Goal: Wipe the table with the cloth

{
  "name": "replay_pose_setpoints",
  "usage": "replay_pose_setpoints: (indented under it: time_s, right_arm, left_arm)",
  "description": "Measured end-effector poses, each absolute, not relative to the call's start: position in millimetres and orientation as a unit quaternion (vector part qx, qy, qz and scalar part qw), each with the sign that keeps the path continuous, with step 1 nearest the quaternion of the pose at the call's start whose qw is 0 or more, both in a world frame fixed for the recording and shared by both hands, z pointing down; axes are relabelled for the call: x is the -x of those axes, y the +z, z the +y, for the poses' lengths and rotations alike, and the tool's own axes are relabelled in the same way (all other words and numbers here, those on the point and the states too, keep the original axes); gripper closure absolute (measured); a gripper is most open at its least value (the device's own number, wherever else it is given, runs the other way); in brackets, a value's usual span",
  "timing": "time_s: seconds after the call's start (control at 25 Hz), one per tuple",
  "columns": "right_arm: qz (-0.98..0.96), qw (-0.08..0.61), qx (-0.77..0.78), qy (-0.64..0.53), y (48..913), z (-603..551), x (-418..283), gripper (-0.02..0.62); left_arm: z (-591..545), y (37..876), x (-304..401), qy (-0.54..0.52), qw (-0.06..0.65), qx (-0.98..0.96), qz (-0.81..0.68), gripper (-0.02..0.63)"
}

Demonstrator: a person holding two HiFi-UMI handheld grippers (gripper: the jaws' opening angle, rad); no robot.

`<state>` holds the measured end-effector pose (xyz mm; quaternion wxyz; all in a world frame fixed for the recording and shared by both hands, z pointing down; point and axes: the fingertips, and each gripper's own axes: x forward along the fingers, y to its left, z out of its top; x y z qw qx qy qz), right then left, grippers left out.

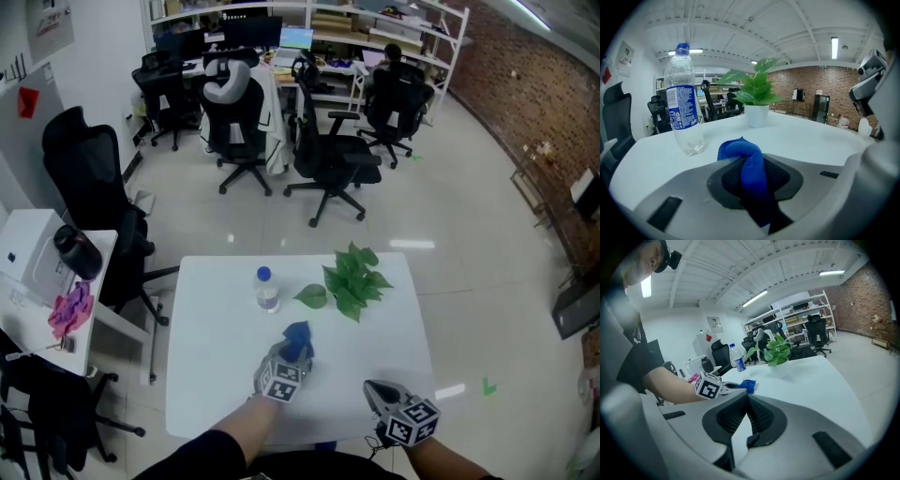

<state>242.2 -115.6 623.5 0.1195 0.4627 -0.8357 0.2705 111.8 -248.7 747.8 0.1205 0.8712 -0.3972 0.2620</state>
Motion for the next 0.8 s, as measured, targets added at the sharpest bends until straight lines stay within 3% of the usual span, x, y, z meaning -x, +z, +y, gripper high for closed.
replay_pose_setpoints:
  time_s: [0.44,0.8]
  right_arm:
    - [-0.833,0.122,-0.470,0.265,617,-110,-252,0.584]
    - [-0.835,0.114,-0.472,0.259,605,-100,-252,0.584]
  left_arm:
    - [-304,764,-124,0.325,0.142,-0.853,-0.383,0.528]
    - [-258,725,-97,0.266,0.209,-0.853,-0.398,0.528]
